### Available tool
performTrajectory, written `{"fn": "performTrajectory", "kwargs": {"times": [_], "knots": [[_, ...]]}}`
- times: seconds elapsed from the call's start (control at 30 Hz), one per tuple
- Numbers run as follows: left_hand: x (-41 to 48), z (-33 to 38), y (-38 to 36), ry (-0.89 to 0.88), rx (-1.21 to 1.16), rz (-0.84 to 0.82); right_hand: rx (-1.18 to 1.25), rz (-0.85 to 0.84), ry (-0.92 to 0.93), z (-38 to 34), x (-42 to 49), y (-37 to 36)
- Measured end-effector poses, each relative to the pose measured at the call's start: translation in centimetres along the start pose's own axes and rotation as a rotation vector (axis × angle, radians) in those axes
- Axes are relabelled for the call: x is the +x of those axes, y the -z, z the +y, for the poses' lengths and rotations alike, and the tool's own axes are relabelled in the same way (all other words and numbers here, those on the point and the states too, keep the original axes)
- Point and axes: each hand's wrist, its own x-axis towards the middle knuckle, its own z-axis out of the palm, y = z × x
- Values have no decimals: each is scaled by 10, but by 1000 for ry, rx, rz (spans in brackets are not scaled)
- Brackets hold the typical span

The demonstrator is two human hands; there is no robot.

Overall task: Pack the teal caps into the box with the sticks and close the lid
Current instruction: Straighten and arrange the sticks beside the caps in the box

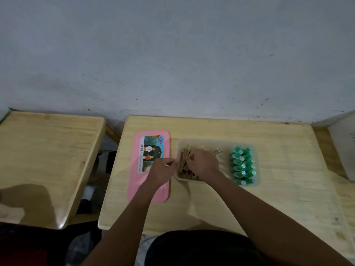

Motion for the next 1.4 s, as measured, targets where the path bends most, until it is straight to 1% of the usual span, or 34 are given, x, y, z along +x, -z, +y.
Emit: {"fn": "performTrajectory", "kwargs": {"times": [0.17,0.4,0.67,0.8,0.93,1.03,1.17,1.4], "knots": [[1,-3,2,-27,-22,-46,-52,54,-91,-15,11,-14],[-1,-6,0,-41,-100,-39,67,83,-182,-19,15,-24],[0,-11,-3,-68,-121,-25,249,-13,-265,-23,19,-24],[-1,-12,-5,-62,-154,-17,287,-63,-292,-25,22,-19],[-1,-13,-6,-60,-169,-17,273,-97,-289,-27,22,-15],[-1,-12,-6,-51,-170,-12,328,-121,-269,-24,21,-12],[-1,-13,-6,-47,-163,-5,360,-109,-248,-16,19,-17],[-3,-11,-6,-64,-143,2,383,-199,-204,-7,19,-24]]}}
